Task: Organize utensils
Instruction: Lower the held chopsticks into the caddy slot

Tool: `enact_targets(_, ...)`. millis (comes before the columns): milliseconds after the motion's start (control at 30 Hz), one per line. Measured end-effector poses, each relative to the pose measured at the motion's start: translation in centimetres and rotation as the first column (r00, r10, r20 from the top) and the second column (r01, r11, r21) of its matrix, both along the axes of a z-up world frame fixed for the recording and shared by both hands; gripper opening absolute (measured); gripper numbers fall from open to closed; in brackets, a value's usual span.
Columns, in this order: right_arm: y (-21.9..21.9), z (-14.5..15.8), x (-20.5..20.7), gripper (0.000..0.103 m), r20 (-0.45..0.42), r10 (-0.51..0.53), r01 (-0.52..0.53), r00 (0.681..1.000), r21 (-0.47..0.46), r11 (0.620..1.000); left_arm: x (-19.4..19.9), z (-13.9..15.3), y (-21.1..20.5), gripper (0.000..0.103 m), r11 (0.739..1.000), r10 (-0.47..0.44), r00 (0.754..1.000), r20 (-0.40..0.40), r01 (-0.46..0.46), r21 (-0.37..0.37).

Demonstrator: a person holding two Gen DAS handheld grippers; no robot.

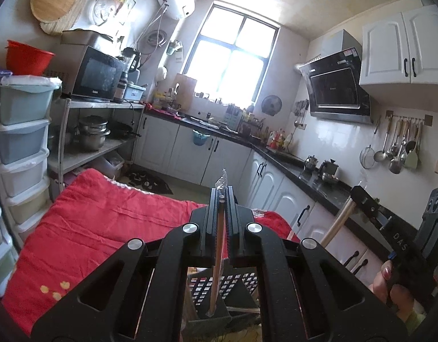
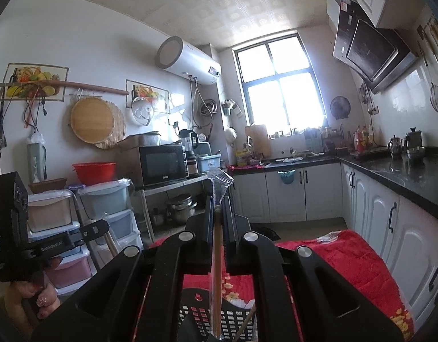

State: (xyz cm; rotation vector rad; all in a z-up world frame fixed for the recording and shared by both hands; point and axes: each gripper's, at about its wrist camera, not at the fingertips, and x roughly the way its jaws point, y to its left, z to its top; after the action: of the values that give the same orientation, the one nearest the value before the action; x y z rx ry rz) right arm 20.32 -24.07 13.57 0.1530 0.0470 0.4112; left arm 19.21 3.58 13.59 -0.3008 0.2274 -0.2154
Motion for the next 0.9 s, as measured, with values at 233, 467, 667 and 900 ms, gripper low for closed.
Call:
enact_targets(233,1.0,-2.0,0.6,0.006,-0.033,-0.007,0.006,0.999,-0.029,1.0,0.6,-1.6,-0.4,0.002,1.0,-0.015,1.0,-0.02,0.015,0.008)
enact_targets(467,1.6,-3.7,1.3,0.006,-0.095,-0.015,0.009,0.995,-0.057,0.998,1.2,-3.3,-0.6,0.002,1.0,-0.024,0.998,-0.062,0.024,0.006)
enact_targets(667,1.7,-4.6,1.8,0.007,-0.154,-0.026,0.016,0.988,-0.069,0.998,1.3,-4.0,-0.7,0.002,1.0,-0.026,0.996,-0.091,0.027,0.009)
enact_targets(900,1.7,-5.0,1.5,0.019,-0.194,-0.02,0.006,0.981,-0.074,0.997,1.0,-4.3,-0.6,0.019,1.0,-0.019,0.993,-0.118,0.02,0.011)
